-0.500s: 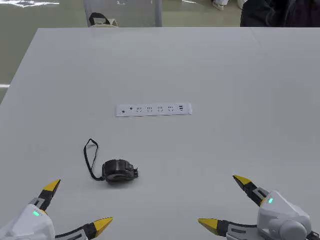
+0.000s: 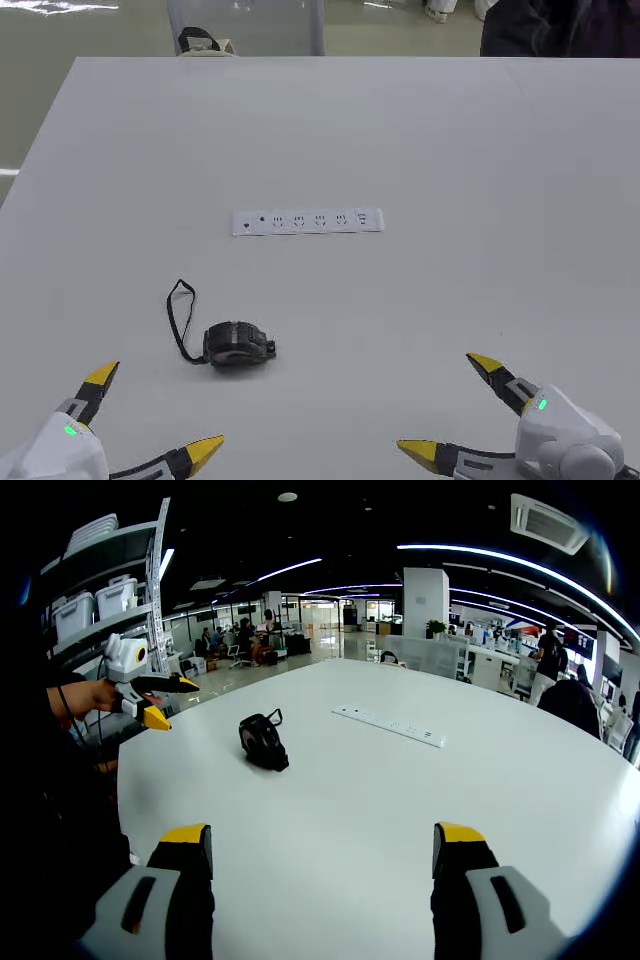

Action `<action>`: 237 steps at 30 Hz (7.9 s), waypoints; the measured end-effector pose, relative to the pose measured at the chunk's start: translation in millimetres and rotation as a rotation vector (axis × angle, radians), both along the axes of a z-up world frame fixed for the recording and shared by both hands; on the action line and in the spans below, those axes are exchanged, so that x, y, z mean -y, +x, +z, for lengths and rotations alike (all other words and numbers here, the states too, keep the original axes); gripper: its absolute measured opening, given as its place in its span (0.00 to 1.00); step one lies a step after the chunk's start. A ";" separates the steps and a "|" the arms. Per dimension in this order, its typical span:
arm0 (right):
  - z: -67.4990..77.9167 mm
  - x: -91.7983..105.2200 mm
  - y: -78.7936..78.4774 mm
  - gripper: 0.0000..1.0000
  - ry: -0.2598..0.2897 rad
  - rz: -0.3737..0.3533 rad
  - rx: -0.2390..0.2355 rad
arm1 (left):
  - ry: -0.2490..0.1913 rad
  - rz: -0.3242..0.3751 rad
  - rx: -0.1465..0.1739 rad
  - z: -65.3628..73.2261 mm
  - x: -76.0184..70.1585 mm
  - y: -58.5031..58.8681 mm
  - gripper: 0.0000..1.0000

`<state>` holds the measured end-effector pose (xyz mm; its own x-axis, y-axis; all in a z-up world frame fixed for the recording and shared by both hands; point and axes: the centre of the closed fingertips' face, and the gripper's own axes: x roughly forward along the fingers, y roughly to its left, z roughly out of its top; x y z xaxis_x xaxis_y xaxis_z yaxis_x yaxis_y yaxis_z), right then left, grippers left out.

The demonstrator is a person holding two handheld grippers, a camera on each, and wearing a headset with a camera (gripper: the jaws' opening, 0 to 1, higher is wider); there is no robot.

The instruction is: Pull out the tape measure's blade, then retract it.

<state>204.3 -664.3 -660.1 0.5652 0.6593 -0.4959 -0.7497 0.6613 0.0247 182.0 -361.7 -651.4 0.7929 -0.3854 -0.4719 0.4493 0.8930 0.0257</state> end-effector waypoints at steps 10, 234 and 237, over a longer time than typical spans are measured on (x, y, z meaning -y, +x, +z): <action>-1.0 0.3 2.3 0.91 -0.008 0.028 -0.006 | 0.008 -0.017 -0.004 -4.6 1.2 4.7 0.97; -114.1 -123.7 89.1 0.10 -0.095 0.806 -0.029 | 0.349 -0.835 -0.182 -101.2 42.1 100.9 0.29; -113.5 -116.6 90.0 0.10 -0.098 0.802 -0.031 | 0.349 -0.835 -0.183 -100.3 42.9 100.7 0.29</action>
<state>294.3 -547.7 -773.6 -0.0763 0.8107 -0.5804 -0.9967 -0.0776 0.0227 282.8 -404.6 -751.7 0.2232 -0.6111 -0.7594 0.9678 0.2322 0.0975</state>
